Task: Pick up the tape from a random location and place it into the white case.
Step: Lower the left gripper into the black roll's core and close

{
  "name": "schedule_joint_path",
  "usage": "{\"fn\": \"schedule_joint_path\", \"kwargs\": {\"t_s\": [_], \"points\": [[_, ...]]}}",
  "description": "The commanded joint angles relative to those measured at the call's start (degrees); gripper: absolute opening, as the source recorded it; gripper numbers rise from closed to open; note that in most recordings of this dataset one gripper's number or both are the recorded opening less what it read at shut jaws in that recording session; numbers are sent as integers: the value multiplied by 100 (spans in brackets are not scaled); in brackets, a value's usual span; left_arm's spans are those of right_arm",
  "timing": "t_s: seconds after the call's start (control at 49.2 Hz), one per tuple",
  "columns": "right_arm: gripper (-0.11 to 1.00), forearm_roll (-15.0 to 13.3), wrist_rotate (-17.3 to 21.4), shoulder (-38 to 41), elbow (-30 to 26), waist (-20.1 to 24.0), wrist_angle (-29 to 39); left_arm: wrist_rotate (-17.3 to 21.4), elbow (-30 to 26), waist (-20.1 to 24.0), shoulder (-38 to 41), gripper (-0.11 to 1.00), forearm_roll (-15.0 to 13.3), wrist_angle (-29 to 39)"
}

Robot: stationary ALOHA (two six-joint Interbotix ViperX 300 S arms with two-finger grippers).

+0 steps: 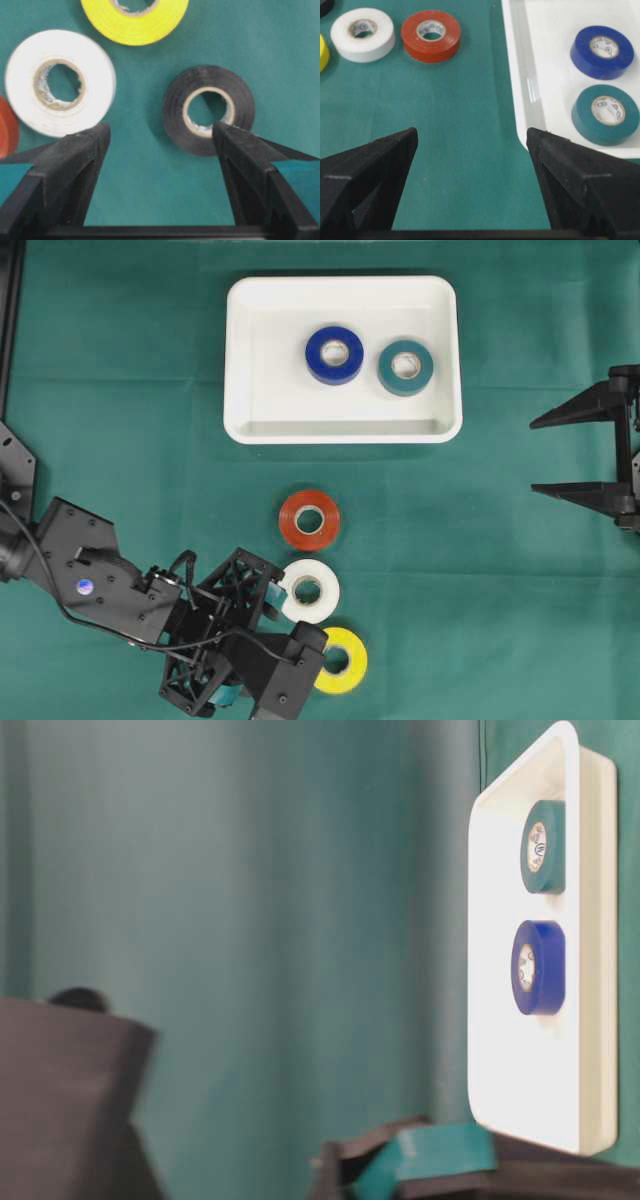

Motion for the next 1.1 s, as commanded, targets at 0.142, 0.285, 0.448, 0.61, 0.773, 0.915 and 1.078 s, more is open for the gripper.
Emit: {"fn": "schedule_joint_path", "kwargs": {"t_s": [0.142, 0.285, 0.448, 0.61, 0.773, 0.915, 1.078], "points": [[87, 0, 0, 62, -114, -9, -26, 0, 158, -35, 97, 80, 9, -404], [87, 0, 0, 62, -132, -9, 0, 0, 237, -44, 272, 80, 0, -545], [87, 0, 0, 62, -132, -9, 0, 0, 272, -44, 422, 80, 0, -650], [87, -9, 0, 62, -141, -9, 0, 0, 378, -44, 571, 80, 0, -791], [87, -9, 0, 62, -141, -9, 0, 0, 439, -53, 642, 80, 0, -800], [87, -9, 0, 62, -141, -9, 0, 0, 439, -53, 712, 80, 0, -835], [87, -9, 0, 62, -132, -9, 0, 0, 422, -53, 765, 80, 0, -940]]}}
